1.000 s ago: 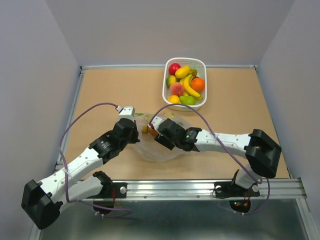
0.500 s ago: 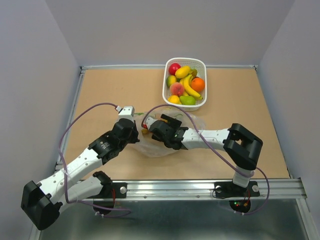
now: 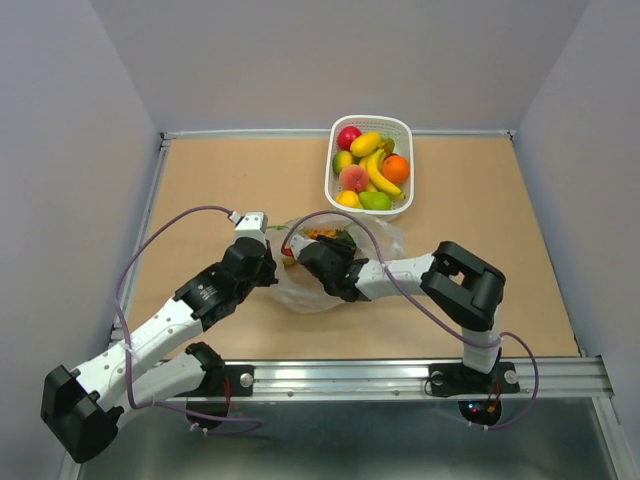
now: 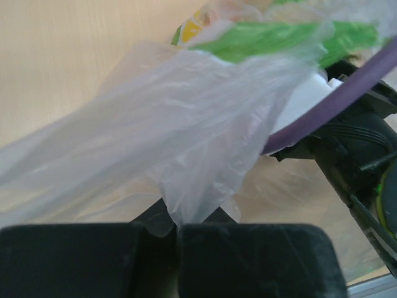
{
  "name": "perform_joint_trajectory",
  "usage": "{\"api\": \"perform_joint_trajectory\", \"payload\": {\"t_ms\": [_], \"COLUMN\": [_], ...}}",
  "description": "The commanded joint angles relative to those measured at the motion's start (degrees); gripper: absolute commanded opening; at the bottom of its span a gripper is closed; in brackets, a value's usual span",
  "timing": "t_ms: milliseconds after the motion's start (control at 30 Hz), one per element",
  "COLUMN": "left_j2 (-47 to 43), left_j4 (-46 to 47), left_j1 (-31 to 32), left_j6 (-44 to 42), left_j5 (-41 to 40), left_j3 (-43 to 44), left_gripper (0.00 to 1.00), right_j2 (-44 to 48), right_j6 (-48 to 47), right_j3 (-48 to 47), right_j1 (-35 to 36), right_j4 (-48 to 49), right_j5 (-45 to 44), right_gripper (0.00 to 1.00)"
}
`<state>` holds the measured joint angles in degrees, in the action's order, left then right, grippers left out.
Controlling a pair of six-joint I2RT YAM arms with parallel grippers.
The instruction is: Untie the knot of the plastic bag and take out the fruit
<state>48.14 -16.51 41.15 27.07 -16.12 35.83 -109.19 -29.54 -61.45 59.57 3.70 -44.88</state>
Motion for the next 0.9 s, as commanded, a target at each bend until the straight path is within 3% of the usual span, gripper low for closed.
{"api": "perform_joint_trajectory", "payload": {"t_ms": [0,133,167,300,633,867], "left_j2": [-1.12,-1.21,-1.12,-0.68,-0.24,-0.68], "left_j4": [0.87,0.87,0.87,0.96,0.87,0.34], "left_j1": [-0.19,-0.19,-0.10,-0.19,-0.28,-0.36], "left_j6": [-0.53,-0.53,-0.53,-0.44,-0.18,0.79], "left_j5": [-0.84,-1.02,-1.02,-1.11,-2.25,-4.35], "left_j3": [1.17,1.17,1.08,1.17,1.43,1.70], "left_gripper": [0.00,0.00,0.00,0.00,0.00,0.00], "right_j2": [-2.25,-2.00,-0.60,5.90,23.12,31.04], "right_j6": [-2.01,-0.87,-0.52,2.11,11.08,14.68], "right_j3": [1.51,2.21,2.65,4.93,5.11,7.57], "right_j1": [-0.68,-0.60,-0.68,-0.25,0.72,0.81], "right_j4": [6.93,7.19,7.11,5.53,-11.60,-13.28], "right_j5": [-2.66,-1.79,-0.66,5.58,28.00,38.89], "right_gripper": [0.37,0.04,0.01,0.01,0.01,0.01]}}
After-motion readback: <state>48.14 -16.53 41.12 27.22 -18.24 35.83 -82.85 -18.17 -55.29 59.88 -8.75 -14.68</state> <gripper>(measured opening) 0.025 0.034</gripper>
